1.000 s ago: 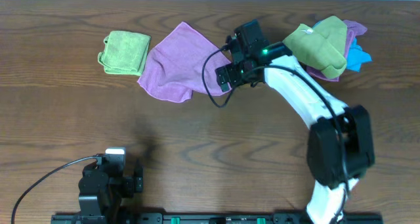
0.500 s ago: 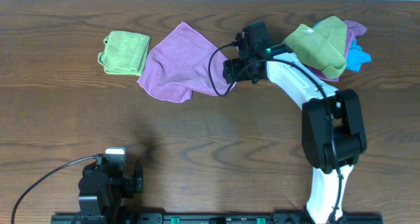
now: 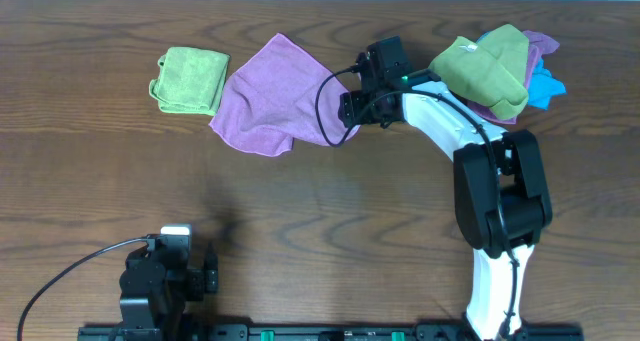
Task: Fold the cloth
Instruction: 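Pull the pink cloth left out of the pile with the right gripper, then drag the pink cloth down and spread it flat with the right gripper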
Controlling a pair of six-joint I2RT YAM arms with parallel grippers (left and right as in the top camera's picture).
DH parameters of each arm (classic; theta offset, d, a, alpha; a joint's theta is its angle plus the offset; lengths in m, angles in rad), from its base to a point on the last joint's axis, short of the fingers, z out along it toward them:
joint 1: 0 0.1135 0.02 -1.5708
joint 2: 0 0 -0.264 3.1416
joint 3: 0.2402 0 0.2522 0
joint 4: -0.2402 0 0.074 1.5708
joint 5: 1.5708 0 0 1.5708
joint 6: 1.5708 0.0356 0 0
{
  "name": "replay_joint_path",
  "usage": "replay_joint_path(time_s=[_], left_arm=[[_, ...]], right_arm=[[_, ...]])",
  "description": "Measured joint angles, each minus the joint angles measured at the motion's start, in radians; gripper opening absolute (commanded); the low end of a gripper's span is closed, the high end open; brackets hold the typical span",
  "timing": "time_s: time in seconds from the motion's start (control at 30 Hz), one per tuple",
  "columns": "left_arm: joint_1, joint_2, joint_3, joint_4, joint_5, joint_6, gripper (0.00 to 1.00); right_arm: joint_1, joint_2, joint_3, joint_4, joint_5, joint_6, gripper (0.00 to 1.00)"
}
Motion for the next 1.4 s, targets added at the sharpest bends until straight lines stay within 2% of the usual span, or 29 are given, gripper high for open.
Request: replay_joint_path(time_s=[0.03, 0.1, 0.17, 0.23, 0.3, 0.33, 0.63, 0.87, 1.07, 1.1, 1.17, 1.2, 1.23, 1.33, 1.4], left_arm=[[0.0, 0.0, 0.0, 0.0, 0.0, 0.0, 0.95], [0.0, 0.0, 0.0, 0.0, 0.0, 0.0, 0.96], [0.0, 0.0, 0.0, 0.0, 0.0, 0.0, 0.95], [0.0, 0.0, 0.0, 0.0, 0.0, 0.0, 0.95], [0.0, 0.0, 0.0, 0.0, 0.0, 0.0, 0.96], [0.0, 0.0, 0.0, 0.0, 0.0, 0.0, 0.95], [0.0, 0.0, 0.0, 0.0, 0.0, 0.0, 0.95], [0.0, 0.0, 0.0, 0.0, 0.0, 0.0, 0.95], [0.0, 0.0, 0.0, 0.0, 0.0, 0.0, 0.95], [0.0, 0.0, 0.0, 0.0, 0.0, 0.0, 0.95], [0.0, 0.0, 0.0, 0.0, 0.0, 0.0, 0.95], [0.0, 0.0, 0.0, 0.0, 0.0, 0.0, 0.95], [0.0, 0.0, 0.0, 0.0, 0.0, 0.0, 0.95], [0.0, 0.0, 0.0, 0.0, 0.0, 0.0, 0.95], [0.0, 0.0, 0.0, 0.0, 0.0, 0.0, 0.95]], right_arm=[[0.0, 0.004, 0.0, 0.001, 0.0, 0.0, 0.71], [0.0, 0.018, 0.0, 0.001, -0.001, 0.0, 0.64], [0.0, 0.023, 0.002, 0.007, -0.001, 0.001, 0.49], [0.0, 0.028, 0.002, 0.011, -0.003, 0.001, 0.25], [0.0, 0.032, 0.002, 0.015, -0.003, -0.003, 0.06], [0.0, 0.035, 0.002, 0.019, -0.001, -0.002, 0.01], [-0.001, 0.05, 0.045, 0.032, 0.112, -0.056, 0.01], [-0.026, 0.059, 0.194, 0.088, 0.267, -0.105, 0.01], [-0.069, 0.059, 0.337, 0.123, 0.319, -0.121, 0.01], [-0.075, 0.059, 0.363, 0.128, 0.325, -0.126, 0.08], [-0.08, 0.059, 0.399, 0.135, 0.335, -0.133, 0.34], [-0.081, 0.059, 0.418, 0.138, 0.338, -0.14, 0.62], [-0.081, 0.059, 0.428, 0.137, 0.339, -0.142, 0.77], [-0.081, 0.059, 0.441, 0.103, 0.34, -0.145, 0.95], [-0.081, 0.059, 0.441, 0.041, 0.34, -0.151, 0.98]])
